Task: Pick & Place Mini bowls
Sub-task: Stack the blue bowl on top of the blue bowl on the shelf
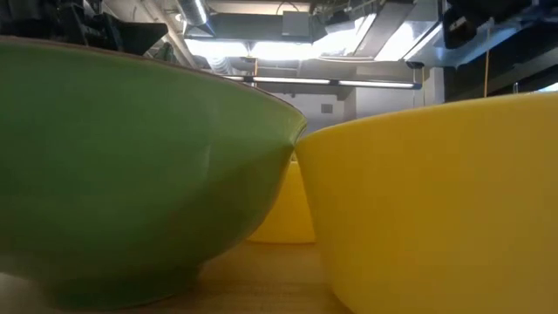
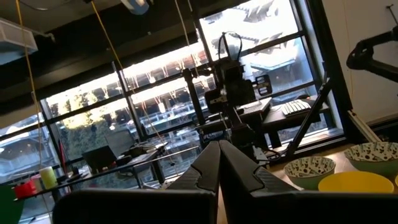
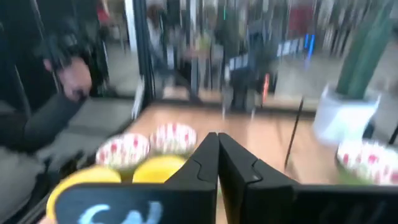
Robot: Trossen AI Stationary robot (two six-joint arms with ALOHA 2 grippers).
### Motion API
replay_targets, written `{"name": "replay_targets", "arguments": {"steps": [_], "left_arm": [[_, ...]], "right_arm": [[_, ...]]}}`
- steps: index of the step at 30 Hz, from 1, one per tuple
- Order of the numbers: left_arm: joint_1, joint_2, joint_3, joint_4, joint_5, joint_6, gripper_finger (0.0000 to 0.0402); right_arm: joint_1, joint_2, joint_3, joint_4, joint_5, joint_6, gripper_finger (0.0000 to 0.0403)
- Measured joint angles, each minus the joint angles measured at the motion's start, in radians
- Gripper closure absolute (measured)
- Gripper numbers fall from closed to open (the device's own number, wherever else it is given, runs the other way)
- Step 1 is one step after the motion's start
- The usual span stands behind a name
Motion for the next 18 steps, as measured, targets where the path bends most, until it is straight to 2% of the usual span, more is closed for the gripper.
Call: {"name": "replay_targets", "arguments": {"steps": [5, 9, 12, 15, 18], "left_arm": [[0.000, 0.000, 0.000, 0.000, 0.000, -0.009, 0.0394], [0.000, 0.000, 0.001, 0.000, 0.000, -0.025, 0.0396], [0.000, 0.000, 0.001, 0.000, 0.000, -0.026, 0.0400], [0.000, 0.000, 0.001, 0.000, 0.000, -0.026, 0.0400], [0.000, 0.000, 0.001, 0.000, 0.000, -0.026, 0.0396]], "right_arm": [[0.083, 0.262, 0.231, -0.341, 0.083, 0.039, 0.0397], [0.165, 0.455, 0.365, -0.546, 0.094, 0.046, 0.0398], [0.196, 0.552, 0.445, -0.686, 0.102, 0.113, 0.0389], [0.205, 0.620, 0.469, -0.799, 0.099, 0.204, 0.0373], [0.222, 0.672, 0.470, -0.863, 0.052, 0.216, 0.0348]]}}
